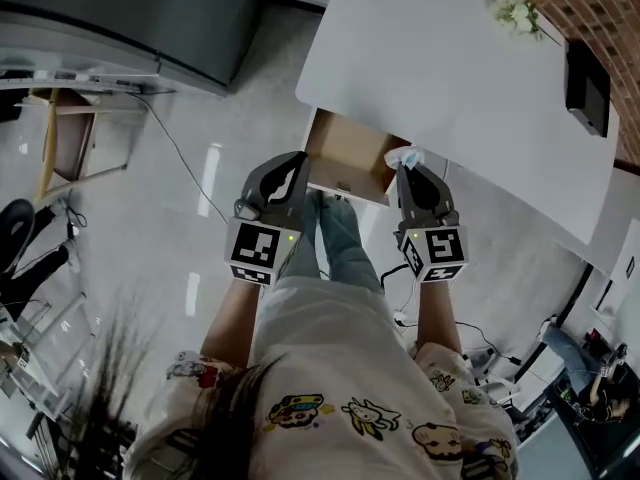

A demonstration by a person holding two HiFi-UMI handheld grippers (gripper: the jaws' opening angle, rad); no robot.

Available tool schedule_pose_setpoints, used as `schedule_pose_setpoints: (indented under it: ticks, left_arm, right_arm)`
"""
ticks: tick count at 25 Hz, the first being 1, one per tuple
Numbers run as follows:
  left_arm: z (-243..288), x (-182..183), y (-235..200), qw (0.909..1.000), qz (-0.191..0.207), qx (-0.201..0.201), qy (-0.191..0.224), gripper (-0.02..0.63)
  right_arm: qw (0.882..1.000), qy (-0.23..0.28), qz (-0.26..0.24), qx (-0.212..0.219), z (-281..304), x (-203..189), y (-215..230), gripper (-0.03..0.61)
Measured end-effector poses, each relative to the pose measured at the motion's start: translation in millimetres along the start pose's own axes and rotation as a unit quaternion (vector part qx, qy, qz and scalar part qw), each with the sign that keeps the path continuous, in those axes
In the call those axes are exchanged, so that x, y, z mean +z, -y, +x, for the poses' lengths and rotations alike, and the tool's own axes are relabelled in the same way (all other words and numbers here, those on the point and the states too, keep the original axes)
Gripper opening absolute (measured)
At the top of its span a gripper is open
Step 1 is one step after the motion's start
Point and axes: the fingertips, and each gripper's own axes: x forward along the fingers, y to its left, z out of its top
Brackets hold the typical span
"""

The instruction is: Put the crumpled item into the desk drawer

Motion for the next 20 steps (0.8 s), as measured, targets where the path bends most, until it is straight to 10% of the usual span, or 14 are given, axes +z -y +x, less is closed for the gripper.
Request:
schedule_pose_setpoints:
  ticks: [20]
  left_arm:
    - [72, -146, -20, 0.9953, -0.06, 0.015, -0.075, -0.002]
  right_arm:
    - [0.99, -0.129, -0.015, 0.05, 120, -169, 2, 0.012]
